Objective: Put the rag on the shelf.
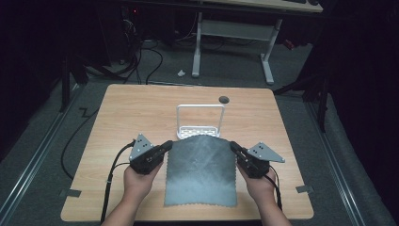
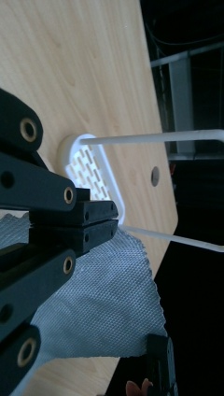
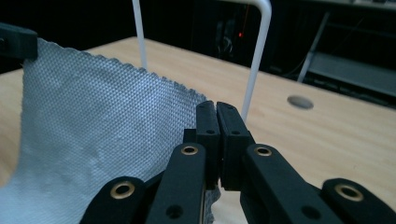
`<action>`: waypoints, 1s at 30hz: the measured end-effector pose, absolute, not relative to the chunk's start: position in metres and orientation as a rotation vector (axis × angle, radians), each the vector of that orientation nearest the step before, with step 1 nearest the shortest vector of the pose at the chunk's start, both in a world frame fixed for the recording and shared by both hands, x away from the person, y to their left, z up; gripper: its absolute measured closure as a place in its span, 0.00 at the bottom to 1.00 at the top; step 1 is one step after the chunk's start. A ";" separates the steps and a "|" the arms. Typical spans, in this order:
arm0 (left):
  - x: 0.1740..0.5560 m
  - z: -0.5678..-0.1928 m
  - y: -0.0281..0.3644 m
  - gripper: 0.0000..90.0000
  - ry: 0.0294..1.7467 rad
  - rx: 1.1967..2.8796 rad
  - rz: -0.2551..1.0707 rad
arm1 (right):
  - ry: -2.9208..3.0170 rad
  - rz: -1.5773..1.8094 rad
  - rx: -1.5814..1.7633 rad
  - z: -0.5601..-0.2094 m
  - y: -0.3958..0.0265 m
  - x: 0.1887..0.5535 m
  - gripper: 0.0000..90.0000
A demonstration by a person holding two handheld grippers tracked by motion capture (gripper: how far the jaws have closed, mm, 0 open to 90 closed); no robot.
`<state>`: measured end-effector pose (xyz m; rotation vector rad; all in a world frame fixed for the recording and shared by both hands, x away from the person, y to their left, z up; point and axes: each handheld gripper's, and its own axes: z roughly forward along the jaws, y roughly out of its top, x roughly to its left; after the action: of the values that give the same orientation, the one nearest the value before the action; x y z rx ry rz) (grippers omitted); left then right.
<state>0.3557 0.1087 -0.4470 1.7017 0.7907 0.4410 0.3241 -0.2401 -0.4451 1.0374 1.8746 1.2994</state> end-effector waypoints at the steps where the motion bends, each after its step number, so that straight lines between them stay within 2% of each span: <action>1: 0.356 -0.447 0.109 0.99 0.791 1.702 0.441 | 1.875 1.299 1.037 -0.445 -0.240 0.324 0.99; 30: 0.375 -0.361 0.121 0.99 0.713 1.563 0.612 | 1.682 1.392 0.928 -0.360 -0.242 0.340 1.00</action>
<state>0.3754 0.1210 -0.3611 1.5630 0.7130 0.6118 0.3403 -0.2422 -0.3601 0.9283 1.6822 1.3917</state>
